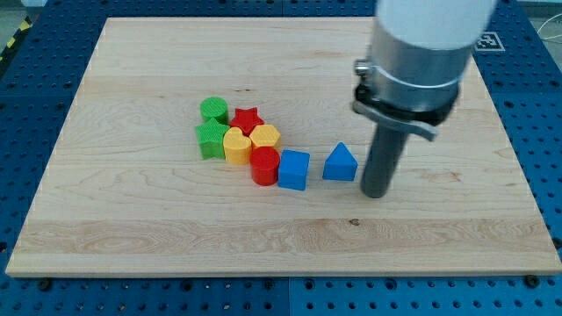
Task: Move the blue triangle closer to the blue cube
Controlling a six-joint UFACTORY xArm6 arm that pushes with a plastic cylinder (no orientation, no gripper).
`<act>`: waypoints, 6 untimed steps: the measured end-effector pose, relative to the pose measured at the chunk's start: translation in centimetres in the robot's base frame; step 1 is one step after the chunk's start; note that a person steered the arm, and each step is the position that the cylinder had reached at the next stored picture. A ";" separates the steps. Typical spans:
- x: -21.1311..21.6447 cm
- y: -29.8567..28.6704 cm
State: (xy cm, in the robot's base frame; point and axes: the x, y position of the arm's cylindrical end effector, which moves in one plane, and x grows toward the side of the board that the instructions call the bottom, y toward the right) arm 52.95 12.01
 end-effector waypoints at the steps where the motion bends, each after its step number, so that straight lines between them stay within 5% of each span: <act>1: -0.3 1.6; 6: -5.9 -8.1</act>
